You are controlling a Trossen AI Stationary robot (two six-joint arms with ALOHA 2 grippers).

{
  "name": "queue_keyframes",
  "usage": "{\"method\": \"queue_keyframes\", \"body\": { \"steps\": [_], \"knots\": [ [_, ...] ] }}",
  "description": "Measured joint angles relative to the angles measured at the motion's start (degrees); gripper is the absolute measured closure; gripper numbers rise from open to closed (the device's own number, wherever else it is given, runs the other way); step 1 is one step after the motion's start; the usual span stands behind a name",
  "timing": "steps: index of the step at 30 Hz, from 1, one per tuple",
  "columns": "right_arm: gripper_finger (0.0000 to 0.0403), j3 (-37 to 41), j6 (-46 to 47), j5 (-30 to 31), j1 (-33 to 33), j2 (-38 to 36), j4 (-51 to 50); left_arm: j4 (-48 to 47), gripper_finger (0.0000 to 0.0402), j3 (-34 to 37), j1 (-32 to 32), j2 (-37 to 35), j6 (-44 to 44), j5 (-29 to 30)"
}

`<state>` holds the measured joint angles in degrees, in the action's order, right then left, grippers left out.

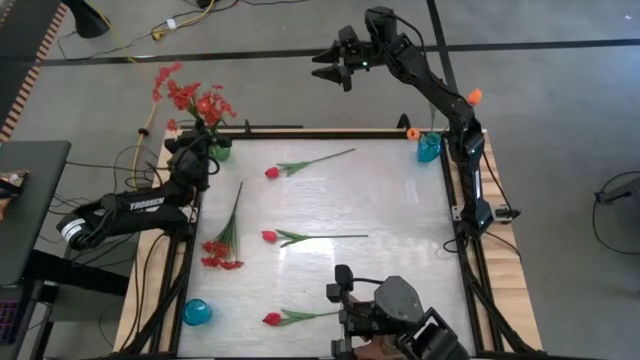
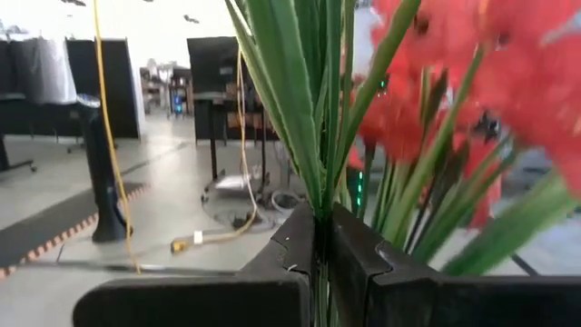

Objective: Sort flowers into vase by color
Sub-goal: Put the top red flowers into the green vase

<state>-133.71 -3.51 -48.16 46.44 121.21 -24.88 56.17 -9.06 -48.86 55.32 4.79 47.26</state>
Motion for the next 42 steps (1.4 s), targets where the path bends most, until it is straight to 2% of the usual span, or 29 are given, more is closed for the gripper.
{"method": "queue_keyframes", "body": {
  "steps": [9,20,25,28,33,42],
  "knots": [
    [0.0111,0.00,0.00,-0.02,0.22,0.00,0.01,-6.81,0.0398,0.00,0.00,-0.01,-5.03,0.51],
    [0.0111,0.00,0.00,-0.04,0.22,0.00,0.02,-11.73,0.0397,0.00,0.00,-0.01,-7.25,0.51],
    [0.0111,0.00,0.00,-0.04,0.22,0.00,0.02,-13.30,0.0394,0.00,-0.04,-0.01,-9.56,2.79],
    [0.0111,0.00,0.00,-0.04,0.22,0.00,0.02,-13.66,0.0377,0.00,-0.04,-0.01,-8.31,2.39],
    [0.0111,0.00,0.00,-0.04,0.22,0.00,0.02,-13.35,0.0326,0.00,-0.04,-0.04,-7.47,-1.58],
    [0.0111,0.00,0.01,-0.04,0.22,0.02,0.03,-14.17,0.0246,-0.02,-0.04,-0.24,-7.40,-3.84]
  ]
}}
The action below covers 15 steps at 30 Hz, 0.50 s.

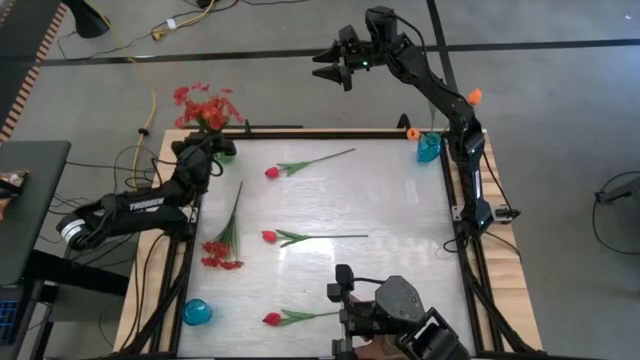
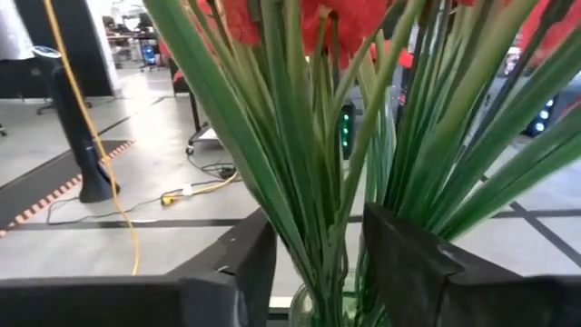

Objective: Sort flowers into vase by color
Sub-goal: Put the top red flowers into the green vase

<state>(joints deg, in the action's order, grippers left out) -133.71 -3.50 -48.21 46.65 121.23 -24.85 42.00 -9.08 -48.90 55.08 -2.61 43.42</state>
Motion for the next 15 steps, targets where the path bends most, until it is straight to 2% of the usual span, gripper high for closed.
{"method": "queue_keyframes", "body": {
  "steps": [6,15],
  "knots": [
    [0.0111,0.00,0.01,0.00,0.00,-0.01,0.01,-4.99,0.0224,-0.29,0.15,-2.98,1.50,-2.83],
    [0.0111,0.00,-0.01,0.00,0.00,0.00,0.63,-22.34,0.0218,-2.51,0.81,-11.61,1.16,-3.73]
  ]
}}
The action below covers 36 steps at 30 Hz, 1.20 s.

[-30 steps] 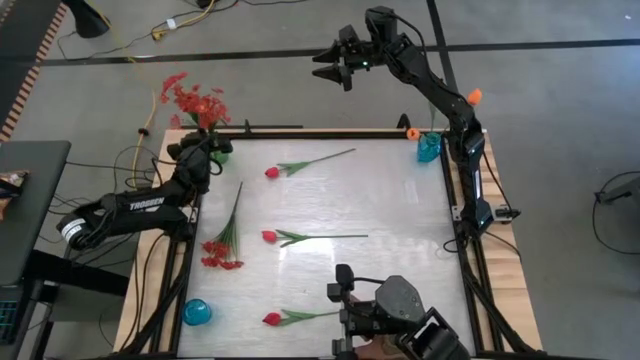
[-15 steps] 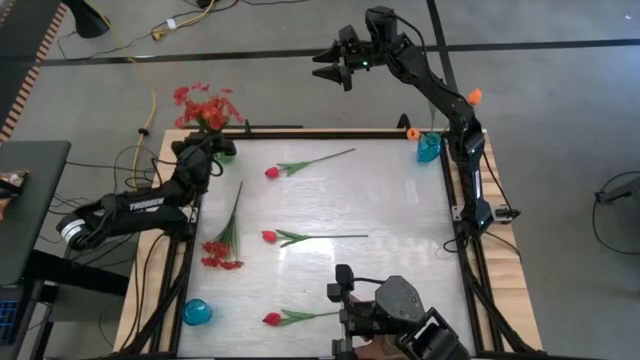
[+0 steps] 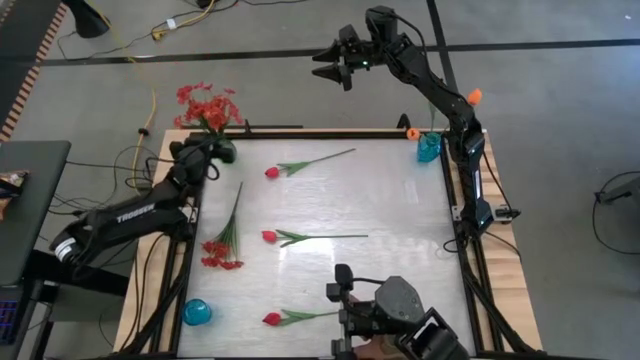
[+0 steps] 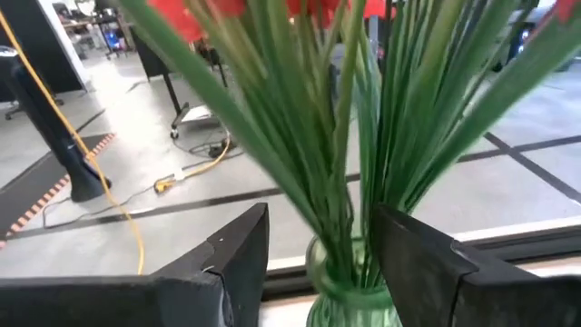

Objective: Sort flowers into vase by color
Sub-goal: Put the top red flowers into the green vase, then put the red flowers into the green vase

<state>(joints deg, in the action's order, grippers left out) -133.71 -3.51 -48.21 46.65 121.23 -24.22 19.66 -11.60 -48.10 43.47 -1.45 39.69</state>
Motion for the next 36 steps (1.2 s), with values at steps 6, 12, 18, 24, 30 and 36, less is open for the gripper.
{"method": "queue_keyframes", "body": {
  "steps": [6,12,18,24,30,36],
  "knots": [
    [0.0111,0.00,0.02,0.00,-0.03,-0.01,0.58,-4.15,0.0218,0.00,0.00,-5.68,-1.16,-0.05],
    [0.0111,0.00,0.02,0.00,-0.19,0.00,0.61,-10.49,0.0218,-0.02,0.00,-10.90,-3.41,-6.66],
    [0.0111,0.00,0.02,0.00,-0.71,0.00,0.65,-20.87,0.0218,-0.02,0.35,-14.63,-10.76,-18.72],
    [0.0111,0.00,0.02,0.00,-1.76,0.00,0.67,-31.56,0.0218,-0.04,3.42,-16.80,-16.53,-27.16],
    [0.0111,0.00,0.02,0.00,-3.47,-0.01,0.63,-44.02,0.0219,-5.74,7.79,-16.70,-19.25,-32.75],
    [0.0111,0.00,0.02,0.00,-5.24,-0.02,0.56,-51.96,0.0219,-14.16,14.55,-14.62,-24.15,-34.94]
  ]
}}
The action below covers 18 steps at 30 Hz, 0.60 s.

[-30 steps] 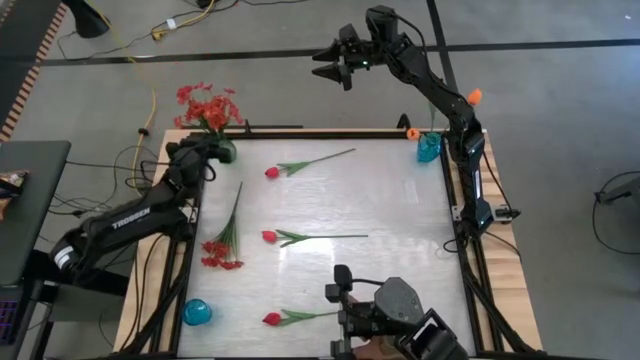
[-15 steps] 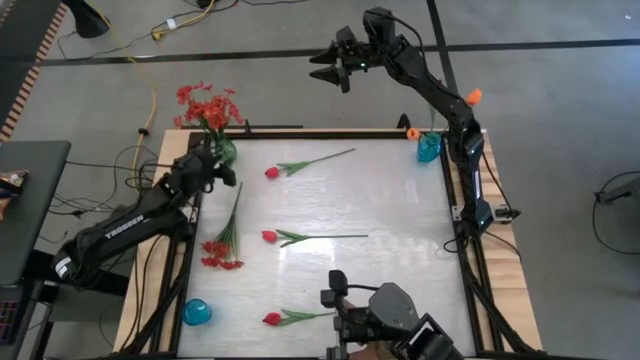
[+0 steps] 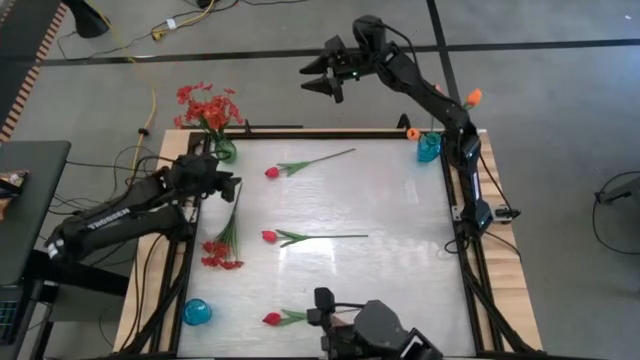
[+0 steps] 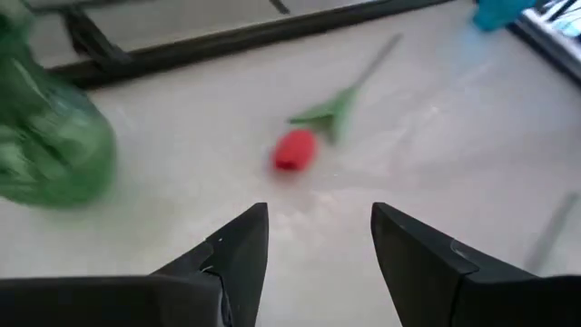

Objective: Sort flowers into vase by color
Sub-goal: Put the red flowers into the green vase

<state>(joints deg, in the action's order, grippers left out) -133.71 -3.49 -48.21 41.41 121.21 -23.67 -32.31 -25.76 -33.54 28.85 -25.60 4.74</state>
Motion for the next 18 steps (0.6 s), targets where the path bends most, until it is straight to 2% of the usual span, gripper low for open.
{"method": "queue_keyframes", "body": {
  "steps": [4,7,12,18],
  "knots": [
    [0.0111,0.00,0.01,0.00,-0.65,0.00,-1.13,-3.13,0.0219,-3.02,5.55,4.20,-11.10,-1.85],
    [0.0111,0.00,0.00,0.02,-0.94,0.01,-2.72,-3.12,0.0219,-4.18,11.01,9.31,-16.12,-3.11],
    [0.0111,0.00,-0.02,0.02,-0.95,0.00,-4.26,-5.00,0.0219,-7.57,18.79,19.42,-20.19,-2.23],
    [0.0111,0.00,0.00,0.02,-0.95,0.00,-4.34,-17.83,0.0219,-16.12,22.07,30.35,-24.36,-0.55]
  ]
}}
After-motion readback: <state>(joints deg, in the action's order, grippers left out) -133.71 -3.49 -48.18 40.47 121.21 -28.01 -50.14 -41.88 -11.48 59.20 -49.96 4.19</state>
